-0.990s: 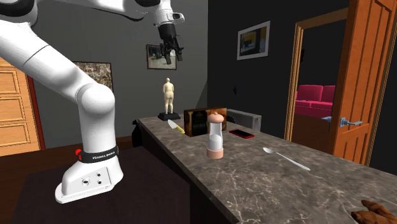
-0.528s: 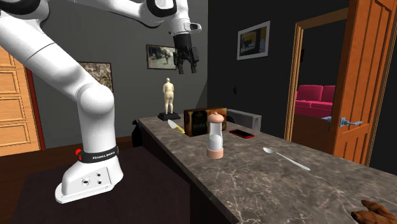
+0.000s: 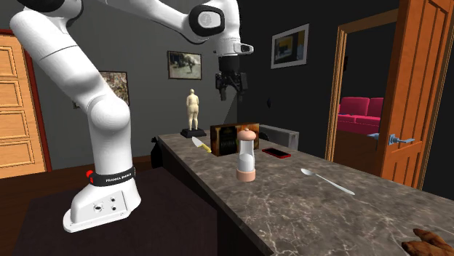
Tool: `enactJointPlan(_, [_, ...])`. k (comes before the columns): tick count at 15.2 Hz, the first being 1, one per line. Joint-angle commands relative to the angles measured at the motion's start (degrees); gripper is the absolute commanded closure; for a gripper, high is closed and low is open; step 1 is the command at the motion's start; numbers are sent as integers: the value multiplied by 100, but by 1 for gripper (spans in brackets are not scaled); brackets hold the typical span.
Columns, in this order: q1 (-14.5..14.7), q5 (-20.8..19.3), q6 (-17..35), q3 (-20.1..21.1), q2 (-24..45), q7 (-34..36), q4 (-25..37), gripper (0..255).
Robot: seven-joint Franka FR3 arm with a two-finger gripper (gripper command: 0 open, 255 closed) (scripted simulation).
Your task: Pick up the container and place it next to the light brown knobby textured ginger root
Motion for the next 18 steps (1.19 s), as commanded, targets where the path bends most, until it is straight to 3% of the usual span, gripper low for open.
enactJointPlan(1, [-1,69,195,-268,303,-275,25,0])
enactJointPlan(8, [99,694,750,-1195,1704,-1414,434,0])
enactJointPlan(18, [161,891,1355,-1246,2012,-1566,91,0])
